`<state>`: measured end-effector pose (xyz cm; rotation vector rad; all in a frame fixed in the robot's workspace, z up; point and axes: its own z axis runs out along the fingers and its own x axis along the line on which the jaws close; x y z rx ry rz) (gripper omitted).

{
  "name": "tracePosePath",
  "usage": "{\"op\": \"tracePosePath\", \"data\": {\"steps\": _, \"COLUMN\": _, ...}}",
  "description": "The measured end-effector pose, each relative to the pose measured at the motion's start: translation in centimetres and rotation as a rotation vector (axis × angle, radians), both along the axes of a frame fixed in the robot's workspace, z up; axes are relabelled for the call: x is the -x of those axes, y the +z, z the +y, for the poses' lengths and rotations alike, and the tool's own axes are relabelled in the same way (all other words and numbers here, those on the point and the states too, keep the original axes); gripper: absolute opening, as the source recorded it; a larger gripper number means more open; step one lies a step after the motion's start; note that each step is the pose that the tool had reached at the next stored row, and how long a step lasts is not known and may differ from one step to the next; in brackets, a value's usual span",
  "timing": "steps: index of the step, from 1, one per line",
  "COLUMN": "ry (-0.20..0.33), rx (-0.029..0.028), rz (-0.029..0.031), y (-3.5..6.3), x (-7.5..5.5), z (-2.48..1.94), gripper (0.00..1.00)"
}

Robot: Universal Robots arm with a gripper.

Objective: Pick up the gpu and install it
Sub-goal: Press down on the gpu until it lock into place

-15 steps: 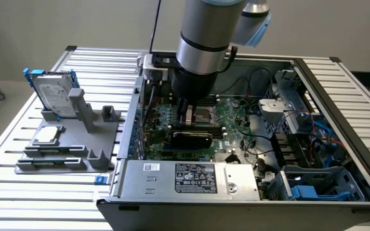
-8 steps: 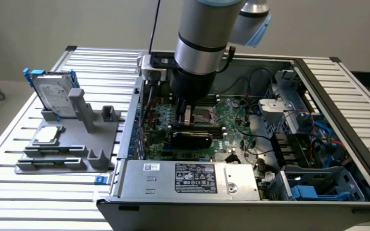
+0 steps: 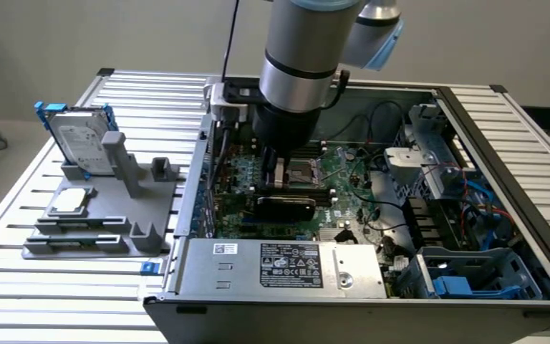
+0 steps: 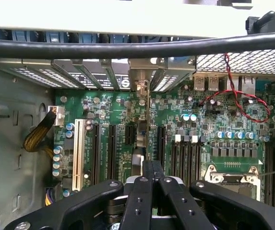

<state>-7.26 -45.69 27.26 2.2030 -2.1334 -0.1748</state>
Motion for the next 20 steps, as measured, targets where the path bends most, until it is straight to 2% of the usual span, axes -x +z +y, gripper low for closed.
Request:
{"op": "tracePosePath", "data": {"steps": 8, "ry": 0.006, "rx": 0.0031, "rz": -0.0005, "y": -0.21, "x": 0.00, "z": 0.00, "gripper": 0.11}}
{"op": "tracePosePath", "data": {"steps": 20, "ry": 0.012, "rx": 0.0136, "rz": -0.0019, "y": -0.64, "x": 0.05, "z": 0.01, "gripper": 0.11}}
